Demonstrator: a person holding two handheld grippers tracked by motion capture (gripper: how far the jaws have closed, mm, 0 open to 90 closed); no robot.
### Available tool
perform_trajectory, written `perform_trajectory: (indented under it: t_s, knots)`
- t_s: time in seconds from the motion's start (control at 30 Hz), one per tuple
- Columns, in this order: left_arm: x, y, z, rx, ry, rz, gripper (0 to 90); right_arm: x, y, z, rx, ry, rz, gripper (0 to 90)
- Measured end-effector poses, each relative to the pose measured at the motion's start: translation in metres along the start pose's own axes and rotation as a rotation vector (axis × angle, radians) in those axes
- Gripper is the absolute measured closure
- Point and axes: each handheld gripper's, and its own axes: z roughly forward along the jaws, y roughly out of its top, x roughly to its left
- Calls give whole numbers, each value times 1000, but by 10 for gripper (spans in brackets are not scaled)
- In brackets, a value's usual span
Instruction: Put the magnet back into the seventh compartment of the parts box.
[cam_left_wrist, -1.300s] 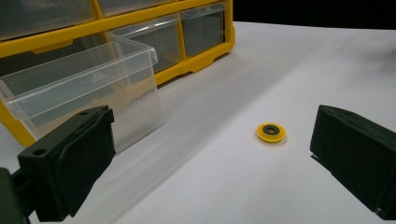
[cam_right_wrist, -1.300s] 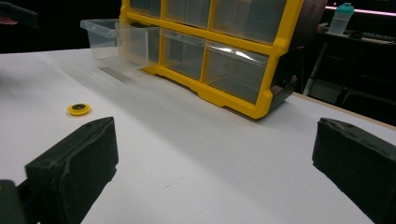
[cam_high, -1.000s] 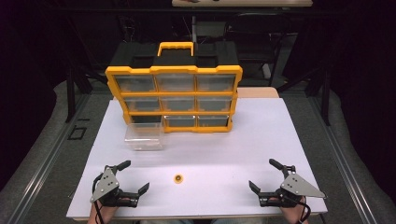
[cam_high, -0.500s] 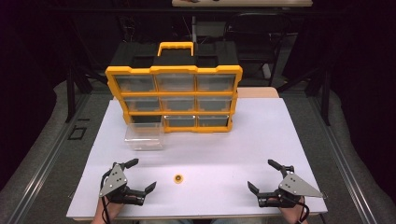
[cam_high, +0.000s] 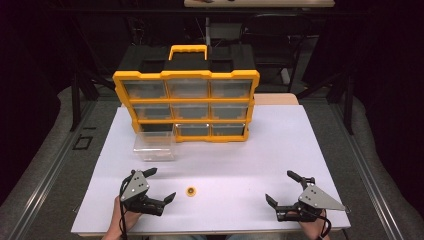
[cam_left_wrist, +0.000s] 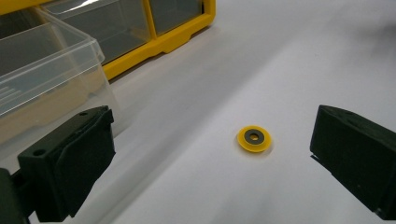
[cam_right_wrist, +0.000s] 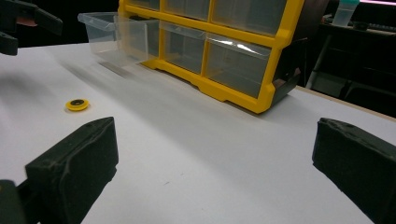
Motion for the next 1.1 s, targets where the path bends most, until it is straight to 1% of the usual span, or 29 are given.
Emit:
perform_trajectory:
  t_s: [0.03, 0.07, 0.13, 0.17, 0.27, 0.3, 0.4, 0.63, 0.67, 0.7, 0.73, 0.77, 0.87, 0.93, 0.97, 1.0, 1.1]
  knots:
    - [-1, 3, 3, 17, -1, 2, 0, 0, 0, 0, 1, 0, 2, 0]
    - [-1, 3, 3, 17, -1, 2, 0, 0, 0, 0, 2, -1, 2, 0]
    - [-1, 5, 7, 37, -11, 4, 0, 0, 0, 0, 4, -1, 1, 0]
    - [-2, 7, 12, 66, -15, 1, 0, 0, 0, 0, 4, -1, 2, 0]
    - [-4, 10, 18, 96, -26, 2, 0, -1, 0, 0, 6, -3, -1, 0]
    - [-4, 12, 19, 109, -32, 8, 0, -1, 0, 0, 6, -4, -2, 0]
    - [-6, 14, 24, 129, -34, 16, 0, -1, 0, 0, 8, -6, 0, 0]
    - [-8, 20, 31, 172, -43, 16, 0, -1, -1, 0, 14, -6, -2, 0]
    - [-8, 20, 31, 172, -43, 16, 0, -1, -1, 1, 14, -7, -3, 0]
    - [-8, 21, 33, 184, -44, 20, 0, -1, -1, 1, 14, -7, -3, 0]
    - [-8, 21, 33, 184, -44, 20, 0, -1, -1, 1, 14, -7, -3, 0]
    - [-9, 22, 36, 200, -47, 22, 0, -1, -1, 1, 16, -7, -3, 0]
    - [-10, 23, 41, 224, -57, 31, 0, -1, -1, 1, 16, -11, -4, 0]
    - [-11, 24, 43, 228, -60, 30, 0, -1, -1, 1, 17, -11, -4, 0]
    - [-13, 25, 45, 244, -60, 39, 0, -1, -1, 1, 19, -12, -5, 0]
    - [-13, 25, 46, 249, -56, 43, 0, -1, -1, 1, 19, -11, -6, 1]
    - [-14, 27, 49, 261, -61, 41, 0, -1, -1, 1, 21, -10, -6, 1]
